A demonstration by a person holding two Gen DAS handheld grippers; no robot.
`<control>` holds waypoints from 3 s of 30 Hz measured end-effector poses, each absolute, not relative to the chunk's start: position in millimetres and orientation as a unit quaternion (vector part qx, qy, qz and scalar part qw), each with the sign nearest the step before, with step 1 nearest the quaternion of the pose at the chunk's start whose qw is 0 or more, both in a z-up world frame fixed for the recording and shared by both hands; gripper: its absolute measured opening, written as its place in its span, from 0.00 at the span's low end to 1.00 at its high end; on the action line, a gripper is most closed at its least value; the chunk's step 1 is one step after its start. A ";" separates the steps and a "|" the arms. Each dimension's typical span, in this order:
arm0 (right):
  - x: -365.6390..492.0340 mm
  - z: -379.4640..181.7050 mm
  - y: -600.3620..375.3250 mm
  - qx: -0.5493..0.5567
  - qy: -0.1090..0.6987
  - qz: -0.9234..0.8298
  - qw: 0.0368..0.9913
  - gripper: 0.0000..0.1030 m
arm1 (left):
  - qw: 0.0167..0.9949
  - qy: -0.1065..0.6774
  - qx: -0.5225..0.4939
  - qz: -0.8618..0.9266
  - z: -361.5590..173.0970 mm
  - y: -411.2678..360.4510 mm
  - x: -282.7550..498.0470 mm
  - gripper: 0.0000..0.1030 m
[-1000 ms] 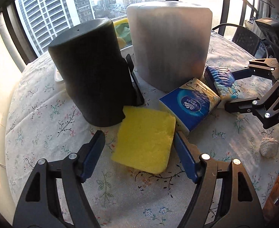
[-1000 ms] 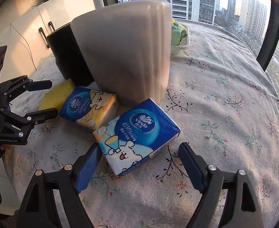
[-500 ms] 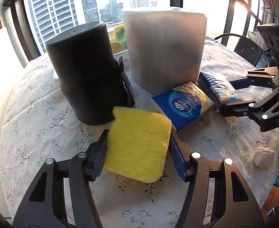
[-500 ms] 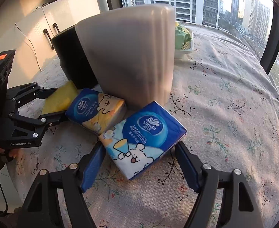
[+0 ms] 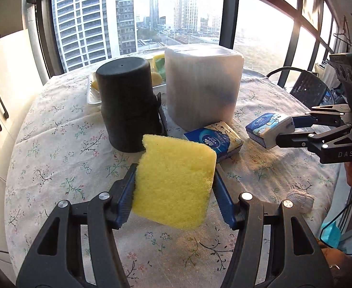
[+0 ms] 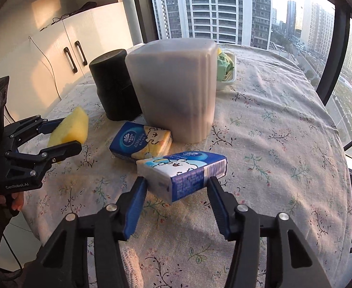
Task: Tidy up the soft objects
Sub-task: 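Grasp the yellow rectangular sponge with the left gripper while the right gripper grasps the bear-print tissue pack, then carry the yellow sponge and bear-print tissue pack into the tray and release both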
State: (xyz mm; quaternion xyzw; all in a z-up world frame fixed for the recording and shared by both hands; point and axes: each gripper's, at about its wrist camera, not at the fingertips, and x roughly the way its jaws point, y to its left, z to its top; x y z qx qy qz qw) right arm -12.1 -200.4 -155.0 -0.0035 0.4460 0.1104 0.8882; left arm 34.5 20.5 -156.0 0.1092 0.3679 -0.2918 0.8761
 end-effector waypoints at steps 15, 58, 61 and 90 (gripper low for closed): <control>-33.0 -142.9 -207.8 0.015 0.431 0.113 0.895 0.36 | 0.880 0.382 0.078 -0.269 -162.6 40.2 34.9 0.55; 32.3 -170.1 -229.7 -0.036 0.481 0.066 0.874 0.76 | 0.894 0.385 0.061 -0.223 -163.6 62.0 68.6 0.55; 42.7 -168.5 -243.6 -0.035 0.482 0.048 0.874 0.76 | 0.896 0.385 0.067 -0.211 -163.0 66.7 82.6 0.55; 239.5 -139.7 -297.1 0.049 0.481 0.045 0.874 0.76 | 0.898 0.399 0.071 -0.173 -154.4 51.4 287.8 0.55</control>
